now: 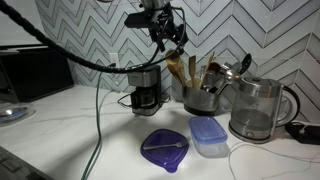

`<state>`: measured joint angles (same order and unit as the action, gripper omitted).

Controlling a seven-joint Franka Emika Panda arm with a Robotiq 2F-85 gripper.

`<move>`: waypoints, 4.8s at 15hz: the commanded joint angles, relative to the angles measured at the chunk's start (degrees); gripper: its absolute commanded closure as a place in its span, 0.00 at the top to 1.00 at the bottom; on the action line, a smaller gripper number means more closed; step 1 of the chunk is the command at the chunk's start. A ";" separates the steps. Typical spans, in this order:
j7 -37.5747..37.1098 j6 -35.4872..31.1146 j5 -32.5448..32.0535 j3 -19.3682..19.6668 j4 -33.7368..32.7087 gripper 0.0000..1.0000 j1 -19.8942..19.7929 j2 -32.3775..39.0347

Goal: Remove the wooden spatula from the silver bucket and put it on the counter

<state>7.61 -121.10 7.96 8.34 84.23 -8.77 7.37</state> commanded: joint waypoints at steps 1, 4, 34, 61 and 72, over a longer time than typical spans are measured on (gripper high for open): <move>3.98 0.67 2.40 -0.16 -6.20 1.00 -2.11 5.19; 5.93 1.00 2.44 -0.69 -9.65 1.00 -3.02 8.37; 2.47 -6.77 2.02 -1.72 -28.87 0.01 -2.21 25.68; -2.75 0.32 -6.40 0.46 -27.27 0.01 0.95 11.83; -2.50 5.26 -18.29 0.06 -11.49 0.01 4.40 -2.66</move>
<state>5.63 -116.85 -5.32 8.07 62.95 -6.14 12.12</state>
